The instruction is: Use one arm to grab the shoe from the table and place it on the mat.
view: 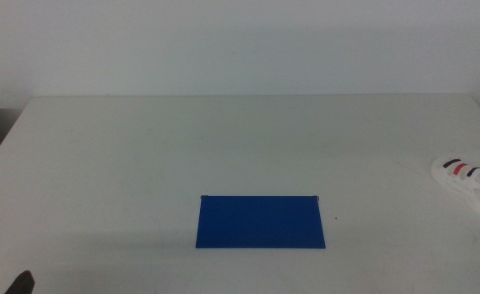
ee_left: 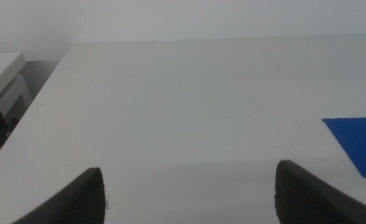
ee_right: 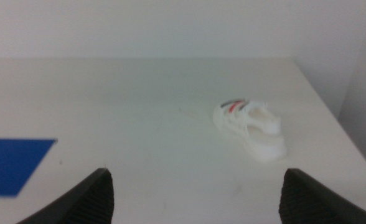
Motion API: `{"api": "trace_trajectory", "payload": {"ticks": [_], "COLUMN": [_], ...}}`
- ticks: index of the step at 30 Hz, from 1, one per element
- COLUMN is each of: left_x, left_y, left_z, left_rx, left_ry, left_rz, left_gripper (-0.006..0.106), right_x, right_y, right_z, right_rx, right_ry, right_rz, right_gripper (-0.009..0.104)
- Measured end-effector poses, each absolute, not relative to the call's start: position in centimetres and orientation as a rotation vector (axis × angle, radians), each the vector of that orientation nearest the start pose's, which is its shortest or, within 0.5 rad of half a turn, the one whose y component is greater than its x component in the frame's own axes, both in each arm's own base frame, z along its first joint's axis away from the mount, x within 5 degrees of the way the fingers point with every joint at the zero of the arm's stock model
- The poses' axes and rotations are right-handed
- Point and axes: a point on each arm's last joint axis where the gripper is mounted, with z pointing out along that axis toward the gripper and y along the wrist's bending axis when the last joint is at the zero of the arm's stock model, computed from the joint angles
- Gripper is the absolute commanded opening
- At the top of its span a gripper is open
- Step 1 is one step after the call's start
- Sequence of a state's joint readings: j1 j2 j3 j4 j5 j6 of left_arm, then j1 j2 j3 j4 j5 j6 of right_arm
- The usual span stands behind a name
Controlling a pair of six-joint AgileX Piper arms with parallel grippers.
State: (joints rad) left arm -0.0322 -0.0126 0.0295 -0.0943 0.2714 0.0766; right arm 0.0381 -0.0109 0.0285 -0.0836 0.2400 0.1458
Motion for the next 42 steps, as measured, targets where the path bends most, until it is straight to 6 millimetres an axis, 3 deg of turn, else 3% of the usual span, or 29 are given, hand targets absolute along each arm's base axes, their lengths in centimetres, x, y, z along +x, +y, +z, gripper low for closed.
{"api": "trace_trajectory", "payload": {"ticks": [2, 5, 10, 18, 26, 30, 42], "left_x": [5.5, 5.5, 5.5, 5.5, 5.5, 5.5, 5.5], "left_y": [-0.4, -0.4, -0.4, -0.4, -0.4, -0.4, -0.4], "left_z": [17.9, 17.9, 17.9, 17.9, 17.9, 17.9, 17.9], "left_rx": [0.034, 0.034, 0.034, 0.034, 0.034, 0.034, 0.034], "left_ry": [1.771, 1.771, 1.771, 1.771, 1.771, 1.771, 1.771], "left_rz": [-0.056, -0.056, -0.056, -0.056, -0.056, -0.056, -0.056], "left_gripper": [0.094, 0.094, 0.094, 0.094, 0.094, 0.094, 0.094], "right_x": [5.4, 5.0, 4.7, 7.1, 11.8, 15.3, 26.2], "right_y": [0.0, 0.0, -0.1, -0.1, -0.2, -0.5, -1.1], "right_z": [18.1, 19.6, 24.0, 30.2, 34.5, 36.0, 35.3], "right_rx": [0.046, 0.063, 0.073, 0.082, 0.077, 0.066, -0.045], "right_ry": [1.78, 1.82, 1.873, 1.996, 2.288, 2.395, 2.597], "right_rz": [0.06, 0.067, 0.059, 0.044, -0.023, -0.103, -0.255], "right_gripper": [0.092, 0.092, 0.092, 0.092, 0.092, 0.092, 0.092]}}
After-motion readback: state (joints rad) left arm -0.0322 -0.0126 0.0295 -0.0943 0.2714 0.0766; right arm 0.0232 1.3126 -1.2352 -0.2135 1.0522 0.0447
